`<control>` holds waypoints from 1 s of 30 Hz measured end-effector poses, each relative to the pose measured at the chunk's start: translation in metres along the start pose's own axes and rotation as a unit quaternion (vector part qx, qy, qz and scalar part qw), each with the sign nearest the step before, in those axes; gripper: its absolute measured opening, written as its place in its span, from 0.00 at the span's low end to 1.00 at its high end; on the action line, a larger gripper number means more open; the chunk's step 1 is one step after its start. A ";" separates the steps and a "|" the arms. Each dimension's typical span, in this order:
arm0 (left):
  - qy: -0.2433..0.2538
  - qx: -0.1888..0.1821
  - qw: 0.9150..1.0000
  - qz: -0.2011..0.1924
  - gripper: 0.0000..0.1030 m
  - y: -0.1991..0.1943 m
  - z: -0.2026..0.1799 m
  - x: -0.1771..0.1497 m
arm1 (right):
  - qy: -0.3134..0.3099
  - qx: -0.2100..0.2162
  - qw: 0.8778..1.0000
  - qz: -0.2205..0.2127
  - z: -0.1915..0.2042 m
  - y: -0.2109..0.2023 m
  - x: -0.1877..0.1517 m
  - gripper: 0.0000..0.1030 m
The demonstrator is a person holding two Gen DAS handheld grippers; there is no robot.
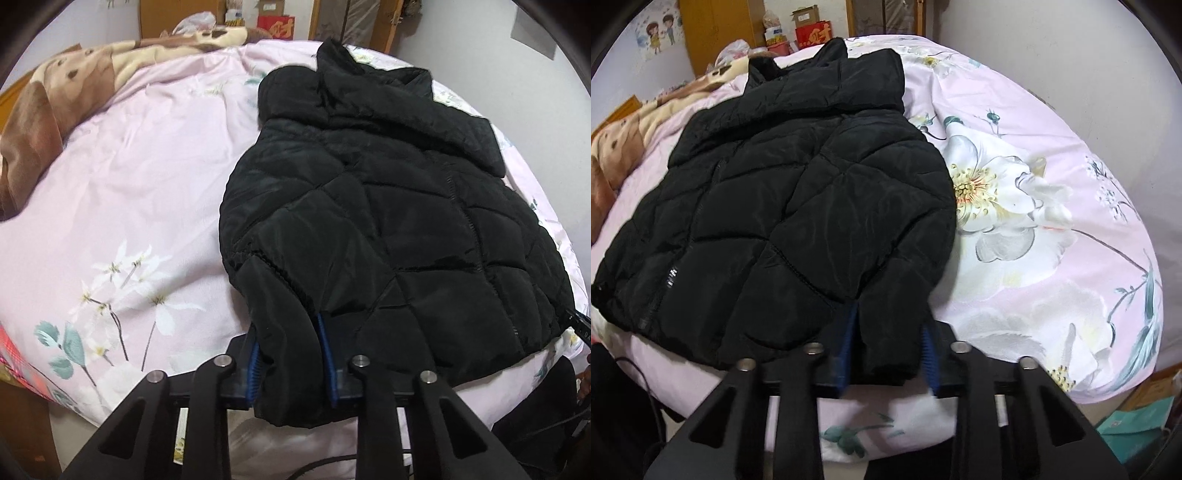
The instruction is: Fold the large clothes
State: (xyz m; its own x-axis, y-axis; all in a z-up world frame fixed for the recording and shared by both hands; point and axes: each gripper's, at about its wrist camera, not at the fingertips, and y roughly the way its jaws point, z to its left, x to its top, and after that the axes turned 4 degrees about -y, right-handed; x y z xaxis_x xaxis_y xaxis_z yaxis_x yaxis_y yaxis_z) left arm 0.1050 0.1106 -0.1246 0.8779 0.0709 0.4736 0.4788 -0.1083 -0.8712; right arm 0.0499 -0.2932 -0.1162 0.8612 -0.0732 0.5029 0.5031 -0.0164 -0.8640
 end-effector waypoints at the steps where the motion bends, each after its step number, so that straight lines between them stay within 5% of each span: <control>1: 0.004 0.000 1.000 -0.004 0.24 -0.005 -0.002 0.000 | 0.005 0.006 1.000 -0.005 -0.002 -0.004 0.000 0.22; 13: 0.020 -0.023 0.999 -0.028 0.22 -0.065 -0.007 -0.012 | -0.019 -0.003 0.998 -0.060 0.008 -0.075 -0.011 0.17; 22: 0.019 -0.039 0.999 -0.019 0.22 -0.093 0.003 -0.039 | -0.039 -0.004 0.998 -0.057 0.007 -0.109 -0.028 0.17; 30: 0.001 -0.059 0.998 -0.024 0.22 -0.099 0.000 -0.011 | -0.040 0.001 0.997 -0.069 0.010 -0.112 -0.002 0.17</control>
State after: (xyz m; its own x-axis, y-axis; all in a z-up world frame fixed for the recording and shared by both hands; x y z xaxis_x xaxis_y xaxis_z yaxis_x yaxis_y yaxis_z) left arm 0.0475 0.1204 -0.0433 0.8542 0.0770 0.5143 0.5176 -0.2203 -0.8267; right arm -0.0077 -0.2815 -0.0201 0.7865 0.0101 0.6175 0.6175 -0.0185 -0.7863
